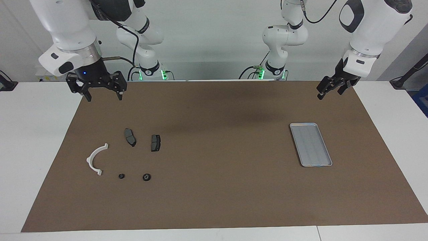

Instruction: Place bearing gear from tray to pile

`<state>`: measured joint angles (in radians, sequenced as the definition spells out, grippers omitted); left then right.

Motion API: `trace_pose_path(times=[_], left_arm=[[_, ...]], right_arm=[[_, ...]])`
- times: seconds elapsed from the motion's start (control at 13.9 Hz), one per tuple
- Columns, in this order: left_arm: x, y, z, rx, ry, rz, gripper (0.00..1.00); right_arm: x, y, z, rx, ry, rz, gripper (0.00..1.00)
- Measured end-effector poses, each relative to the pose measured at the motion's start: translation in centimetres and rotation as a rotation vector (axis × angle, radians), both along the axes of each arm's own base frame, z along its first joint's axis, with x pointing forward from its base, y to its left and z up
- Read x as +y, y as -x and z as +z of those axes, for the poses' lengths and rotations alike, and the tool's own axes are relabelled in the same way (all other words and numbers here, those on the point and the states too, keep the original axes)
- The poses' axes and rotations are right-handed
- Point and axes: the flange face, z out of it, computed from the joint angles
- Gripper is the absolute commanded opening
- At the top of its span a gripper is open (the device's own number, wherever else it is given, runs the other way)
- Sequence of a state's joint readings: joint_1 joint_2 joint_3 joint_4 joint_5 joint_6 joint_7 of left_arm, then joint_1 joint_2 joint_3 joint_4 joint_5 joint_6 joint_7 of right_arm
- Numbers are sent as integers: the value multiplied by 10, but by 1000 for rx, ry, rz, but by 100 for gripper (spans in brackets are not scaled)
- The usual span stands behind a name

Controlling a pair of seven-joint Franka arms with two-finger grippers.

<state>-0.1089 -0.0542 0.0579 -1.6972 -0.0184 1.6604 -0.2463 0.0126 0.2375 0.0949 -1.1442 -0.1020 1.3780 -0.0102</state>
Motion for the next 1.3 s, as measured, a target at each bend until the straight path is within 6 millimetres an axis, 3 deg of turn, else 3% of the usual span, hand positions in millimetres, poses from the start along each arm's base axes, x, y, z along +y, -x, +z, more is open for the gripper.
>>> trace_pose_path(times=[0.22, 0.43, 0.65, 0.94, 1.3], left_arm=[[0, 0, 0, -1, 0, 0, 100], [0, 0, 0, -1, 0, 0, 100], [0, 0, 1, -1, 0, 0, 100], [0, 0, 1, -1, 0, 0, 100], [0, 0, 1, -1, 0, 0, 100]], right_arm=[[8, 19, 14, -57, -1, 18, 100], [22, 65, 43, -99, 7, 46, 100], [24, 89, 56, -115, -20, 49, 100], [19, 84, 42, -84, -40, 38, 100], [-11, 58, 4, -31, -38, -20, 100]])
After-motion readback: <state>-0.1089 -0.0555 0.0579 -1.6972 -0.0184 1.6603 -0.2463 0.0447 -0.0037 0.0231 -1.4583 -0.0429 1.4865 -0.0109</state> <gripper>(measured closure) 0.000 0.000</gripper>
